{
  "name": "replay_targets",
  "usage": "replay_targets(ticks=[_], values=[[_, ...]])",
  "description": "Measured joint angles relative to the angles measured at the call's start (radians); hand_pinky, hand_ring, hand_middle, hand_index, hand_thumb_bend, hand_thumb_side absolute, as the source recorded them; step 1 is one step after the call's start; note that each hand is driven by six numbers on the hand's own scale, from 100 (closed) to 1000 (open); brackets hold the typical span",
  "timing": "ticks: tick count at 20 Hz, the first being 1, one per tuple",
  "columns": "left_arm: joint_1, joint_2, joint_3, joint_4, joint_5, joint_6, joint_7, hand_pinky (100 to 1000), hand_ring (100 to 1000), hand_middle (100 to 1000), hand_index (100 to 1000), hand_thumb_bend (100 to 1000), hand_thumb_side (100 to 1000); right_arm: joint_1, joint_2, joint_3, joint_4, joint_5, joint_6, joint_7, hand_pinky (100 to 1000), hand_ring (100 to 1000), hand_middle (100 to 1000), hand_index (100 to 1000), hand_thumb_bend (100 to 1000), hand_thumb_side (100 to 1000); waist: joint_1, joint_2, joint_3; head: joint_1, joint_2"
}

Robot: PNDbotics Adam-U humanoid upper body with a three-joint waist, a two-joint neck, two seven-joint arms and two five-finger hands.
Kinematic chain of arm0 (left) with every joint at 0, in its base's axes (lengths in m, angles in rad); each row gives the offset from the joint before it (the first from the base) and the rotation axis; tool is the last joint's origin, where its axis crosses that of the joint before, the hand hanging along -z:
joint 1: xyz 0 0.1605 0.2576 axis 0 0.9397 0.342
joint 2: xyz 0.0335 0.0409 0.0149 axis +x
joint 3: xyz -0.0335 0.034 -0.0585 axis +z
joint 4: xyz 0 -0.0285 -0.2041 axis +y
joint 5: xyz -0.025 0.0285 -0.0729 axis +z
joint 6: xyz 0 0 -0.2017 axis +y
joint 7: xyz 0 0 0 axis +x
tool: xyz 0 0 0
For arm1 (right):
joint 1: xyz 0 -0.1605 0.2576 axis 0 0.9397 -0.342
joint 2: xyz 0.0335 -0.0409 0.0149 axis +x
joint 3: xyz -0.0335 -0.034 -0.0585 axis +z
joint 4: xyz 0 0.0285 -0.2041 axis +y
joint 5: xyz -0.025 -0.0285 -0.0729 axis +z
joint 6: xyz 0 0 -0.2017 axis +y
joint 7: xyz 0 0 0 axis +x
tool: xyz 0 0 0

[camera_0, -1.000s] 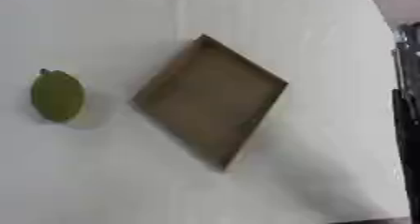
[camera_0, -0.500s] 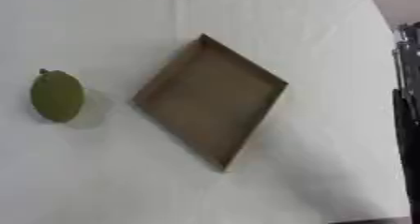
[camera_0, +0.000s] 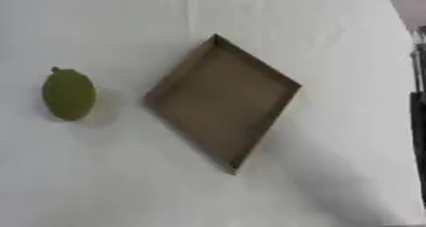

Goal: Pick up objects on the table and place them in the box.

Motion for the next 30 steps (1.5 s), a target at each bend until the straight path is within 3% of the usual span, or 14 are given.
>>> replay_targets(ticks=[6, 16, 21, 30], values=[[-0.032, 0.000, -0.021, 0.026, -0.051, 0.059, -0.101, 810, 794, 744, 863, 100, 290, 0.000, -0.011, 0.000, 0.000, -0.002, 0.005, 0.020, 779, 575, 716, 775, 100, 552, 0.004, 0.000, 0.004, 0.039, 0.001], [-0.126, 0.015, -0.086, 0.048, -0.090, 0.162, -0.214, 857, 831, 786, 943, 100, 297, -0.012, -0.044, 0.006, 0.000, -0.003, 0.016, 0.043, 775, 567, 711, 775, 100, 545, 0.000, -0.002, 0.002, 0.048, 0.008], [-0.159, 0.036, -0.133, 0.052, -0.093, 0.187, -0.265, 907, 881, 838, 1000, 100, 430, -0.019, -0.050, 0.012, 0.000, -0.003, 0.019, 0.052, 774, 563, 708, 775, 100, 542, -0.007, -0.006, -0.002, 0.054, 0.008], [-0.264, 0.044, -0.271, 0.069, -0.099, 0.232, -0.400, 918, 905, 849, 960, 100, 584, -0.026, -0.052, 0.018, 0.000, -0.008, 0.022, 0.062, 773, 559, 706, 775, 100, 541, -0.010, -0.010, -0.009, 0.059, 0.009]])
